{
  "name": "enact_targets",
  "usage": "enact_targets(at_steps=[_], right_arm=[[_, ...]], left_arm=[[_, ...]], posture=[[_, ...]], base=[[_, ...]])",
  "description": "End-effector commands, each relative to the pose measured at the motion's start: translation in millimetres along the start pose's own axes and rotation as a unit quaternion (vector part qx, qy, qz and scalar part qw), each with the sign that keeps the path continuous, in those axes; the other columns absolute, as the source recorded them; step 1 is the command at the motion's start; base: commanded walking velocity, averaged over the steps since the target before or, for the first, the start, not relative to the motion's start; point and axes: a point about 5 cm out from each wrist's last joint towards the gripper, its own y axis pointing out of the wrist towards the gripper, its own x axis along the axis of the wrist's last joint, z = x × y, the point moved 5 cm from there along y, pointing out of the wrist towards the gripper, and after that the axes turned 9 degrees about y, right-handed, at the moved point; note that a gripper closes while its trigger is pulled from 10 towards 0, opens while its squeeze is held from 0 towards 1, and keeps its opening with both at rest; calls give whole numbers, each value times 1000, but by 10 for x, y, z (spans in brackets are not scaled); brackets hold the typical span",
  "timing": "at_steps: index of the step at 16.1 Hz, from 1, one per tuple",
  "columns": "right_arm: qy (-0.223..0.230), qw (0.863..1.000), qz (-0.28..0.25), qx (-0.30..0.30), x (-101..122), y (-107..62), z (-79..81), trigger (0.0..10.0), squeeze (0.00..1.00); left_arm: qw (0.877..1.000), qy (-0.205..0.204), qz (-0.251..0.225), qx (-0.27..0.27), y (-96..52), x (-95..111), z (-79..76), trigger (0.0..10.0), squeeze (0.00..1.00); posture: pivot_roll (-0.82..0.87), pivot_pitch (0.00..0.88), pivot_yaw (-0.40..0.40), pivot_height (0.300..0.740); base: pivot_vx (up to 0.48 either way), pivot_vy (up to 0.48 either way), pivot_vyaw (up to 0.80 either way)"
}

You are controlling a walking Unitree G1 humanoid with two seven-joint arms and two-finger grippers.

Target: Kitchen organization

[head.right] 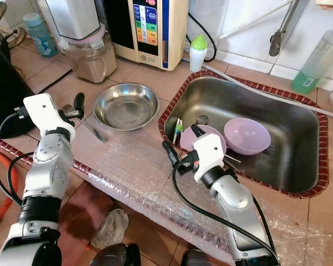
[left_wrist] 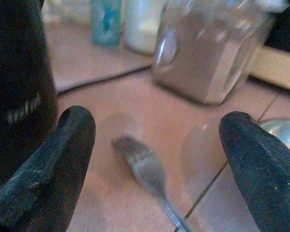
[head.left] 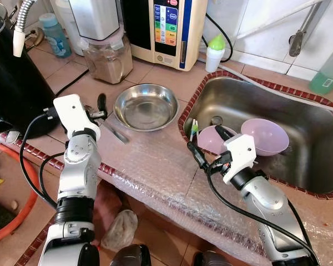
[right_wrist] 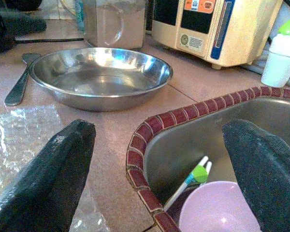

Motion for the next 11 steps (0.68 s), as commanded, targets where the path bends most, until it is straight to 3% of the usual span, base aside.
enact_targets(at_steps=[1, 5, 9, 11], right_arm=[[8, 1000, 0, 4, 17, -9, 49, 10000, 0], [12, 1000, 8, 16, 34, -27, 179, 10000, 0], [14, 1000, 16, 9, 27, -72, 196, 10000, 0], [10, 1000, 19, 6, 15, -89, 203, 10000, 0]], left_arm=[[1000, -8, 21, 9, 39, -52, 39, 10000, 0], [997, -38, 58, 12, 159, -130, 0, 10000, 0], [993, -72, 96, 19, 240, -228, 8, 10000, 0], [989, -78, 129, 3, 281, -297, -74, 8196, 0]], posture=[[-89, 122, 57, 740], [-106, 150, 64, 740], [-124, 168, 78, 740], [-135, 166, 89, 740]], base=[[0, 0, 0], [0, 0, 0], [0, 0, 0], [0, 0, 0]])
